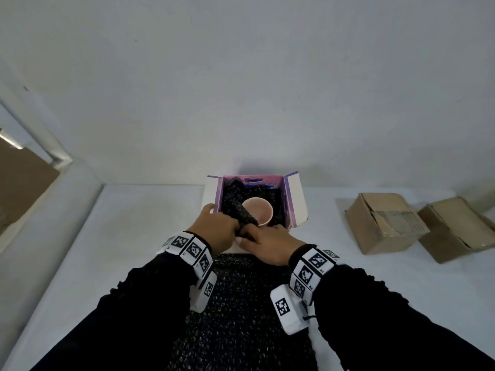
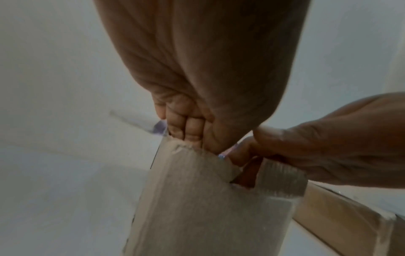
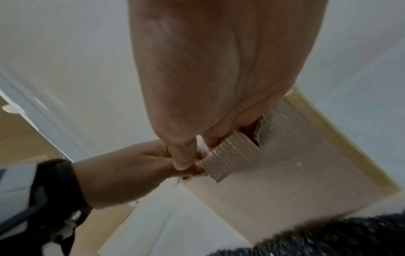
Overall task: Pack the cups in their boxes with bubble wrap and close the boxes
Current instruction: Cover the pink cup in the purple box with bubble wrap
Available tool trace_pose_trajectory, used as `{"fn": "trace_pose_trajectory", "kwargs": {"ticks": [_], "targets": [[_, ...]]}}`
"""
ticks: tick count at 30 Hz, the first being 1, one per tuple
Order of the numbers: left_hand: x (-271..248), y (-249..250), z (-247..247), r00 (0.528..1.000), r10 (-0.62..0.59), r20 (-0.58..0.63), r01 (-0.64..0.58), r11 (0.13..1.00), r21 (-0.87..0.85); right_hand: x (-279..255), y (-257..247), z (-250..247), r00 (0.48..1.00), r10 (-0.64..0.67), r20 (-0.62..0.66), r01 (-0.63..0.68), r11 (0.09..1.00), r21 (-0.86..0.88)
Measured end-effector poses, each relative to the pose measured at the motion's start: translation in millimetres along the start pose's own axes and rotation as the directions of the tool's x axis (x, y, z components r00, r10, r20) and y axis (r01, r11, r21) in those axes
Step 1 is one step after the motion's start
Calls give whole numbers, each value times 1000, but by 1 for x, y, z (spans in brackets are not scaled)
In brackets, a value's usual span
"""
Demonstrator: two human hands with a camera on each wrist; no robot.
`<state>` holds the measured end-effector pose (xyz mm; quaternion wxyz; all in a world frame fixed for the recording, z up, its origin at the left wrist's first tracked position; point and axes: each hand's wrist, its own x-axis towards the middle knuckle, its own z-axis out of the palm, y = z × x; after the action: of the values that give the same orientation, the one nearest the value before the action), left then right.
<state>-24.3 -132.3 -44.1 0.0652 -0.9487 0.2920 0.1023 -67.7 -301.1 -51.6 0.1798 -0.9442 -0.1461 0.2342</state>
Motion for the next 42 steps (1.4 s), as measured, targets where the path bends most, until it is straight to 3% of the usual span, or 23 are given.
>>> {"fn": "trace_pose_trajectory", "kwargs": {"ticks": [2,4,6,8,11,13,14,16,19,24,27,32,34,36,38,40,42], "targets": [[-1,0,7,1000,11,20,-11,1000,-6,3,-1,8,1000,10,-28,-11,999,-39],[-1,-5,11,998,29,49,-29,1000,-2,4,-2,14,989,18,-149,-20,1000,-8],[0,-10,5,996,40,83,-39,999,-17,4,-4,19,932,40,-359,-13,997,76],[3,-14,-4,997,47,53,-44,997,-60,7,-5,21,876,94,-474,-40,992,122],[9,-25,-13,978,24,-206,-35,998,-54,19,-2,28,889,131,-440,-106,991,81],[18,-35,-14,937,0,-348,-20,998,-54,22,-1,33,887,52,-459,-36,998,44],[23,-39,-15,940,-8,-340,-13,998,-60,22,-2,35,877,-8,-480,8,1000,-2],[34,-45,-17,977,-29,-211,20,999,-45,20,-5,41,848,-116,-518,55,990,-131],[54,-49,-15,997,6,-80,0,998,70,17,-6,43,843,-149,-516,44,977,-211],[72,-45,-11,1000,10,-14,-7,980,197,22,-4,40,897,-149,-417,54,971,-233],[78,-44,-7,998,0,-55,12,977,213,26,-5,38,907,-164,-389,77,971,-228],[81,-45,-4,999,9,-46,1,978,207,28,-12,28,962,-104,-253,34,963,-267],[79,-44,-5,997,1,-82,17,977,214,27,-14,20,967,-111,-227,65,977,-203],[78,-42,-3,983,13,-183,19,985,171,28,-13,11,956,-88,-279,90,996,-3],[77,-44,-2,969,32,-245,1,991,133,33,-4,-1,893,-17,-451,38,999,38],[75,-44,-4,984,32,-174,-2,985,170,39,9,-12,839,64,-540,-107,993,-49],[77,-42,-6,994,38,-103,-15,976,217,43,17,-21,862,156,-482,-208,977,-56]]}}
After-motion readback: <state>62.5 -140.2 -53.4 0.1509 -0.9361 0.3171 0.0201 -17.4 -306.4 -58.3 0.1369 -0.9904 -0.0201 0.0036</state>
